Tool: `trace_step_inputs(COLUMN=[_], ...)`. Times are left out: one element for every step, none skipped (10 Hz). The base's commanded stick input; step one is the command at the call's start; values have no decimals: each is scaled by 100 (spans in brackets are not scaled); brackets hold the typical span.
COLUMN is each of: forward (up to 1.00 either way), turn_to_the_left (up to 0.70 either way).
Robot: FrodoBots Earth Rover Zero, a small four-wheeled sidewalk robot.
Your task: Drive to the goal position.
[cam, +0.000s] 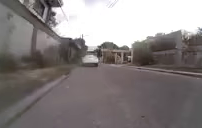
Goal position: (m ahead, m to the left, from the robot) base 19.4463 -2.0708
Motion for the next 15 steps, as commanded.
trace_step_inputs(forward=[100, 100, 100, 100, 100, 100, 100, 100, 100, 100, 100, 100, 100, 100, 100], turn_to_the_left=[0, 0, 0, 0, 0, 0, 0, 0, 0, 0, 0, 0, 0, 0, 0])
